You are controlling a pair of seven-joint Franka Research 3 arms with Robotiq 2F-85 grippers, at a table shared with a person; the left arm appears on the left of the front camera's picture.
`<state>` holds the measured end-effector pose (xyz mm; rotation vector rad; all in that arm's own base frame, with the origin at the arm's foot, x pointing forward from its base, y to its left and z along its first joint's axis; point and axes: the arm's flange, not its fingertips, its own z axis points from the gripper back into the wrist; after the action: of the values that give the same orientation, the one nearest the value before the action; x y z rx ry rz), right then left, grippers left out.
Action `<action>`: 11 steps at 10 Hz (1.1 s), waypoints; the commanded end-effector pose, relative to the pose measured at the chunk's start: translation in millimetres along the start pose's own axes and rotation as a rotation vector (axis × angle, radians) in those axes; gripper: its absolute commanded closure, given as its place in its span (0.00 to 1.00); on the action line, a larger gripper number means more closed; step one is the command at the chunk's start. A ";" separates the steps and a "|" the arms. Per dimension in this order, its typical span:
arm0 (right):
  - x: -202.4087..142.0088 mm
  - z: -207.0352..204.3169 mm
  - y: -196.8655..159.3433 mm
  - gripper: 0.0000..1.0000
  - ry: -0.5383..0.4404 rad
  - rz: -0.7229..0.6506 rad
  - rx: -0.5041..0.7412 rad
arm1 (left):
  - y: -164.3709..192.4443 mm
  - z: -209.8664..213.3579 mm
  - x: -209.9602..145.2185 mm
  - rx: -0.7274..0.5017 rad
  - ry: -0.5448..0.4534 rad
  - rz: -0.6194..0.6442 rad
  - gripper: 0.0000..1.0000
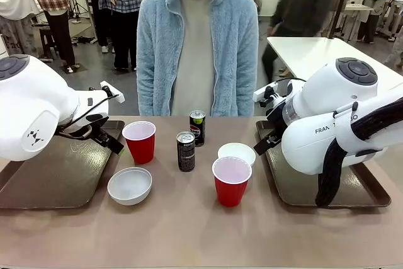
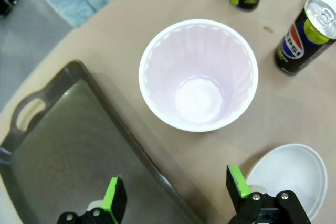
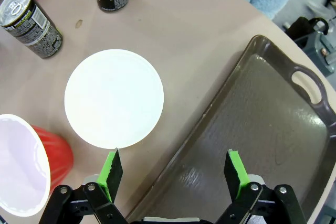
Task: Prepare tableware on both trays.
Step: Pick up a Picnic Bowl from the table and place it on a Handle tray.
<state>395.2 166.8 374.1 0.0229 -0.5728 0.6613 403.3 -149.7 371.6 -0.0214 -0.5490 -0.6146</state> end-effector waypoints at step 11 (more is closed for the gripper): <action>-89.1 115.2 53.7 0.00 0.328 -0.076 0.009 | -50.8 116.6 -54.1 -0.111 0.322 -0.034 0.00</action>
<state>328.7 151.9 447.1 -0.0815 -0.3083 0.5759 315.0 -151.2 454.6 -0.0138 -0.2352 -0.6827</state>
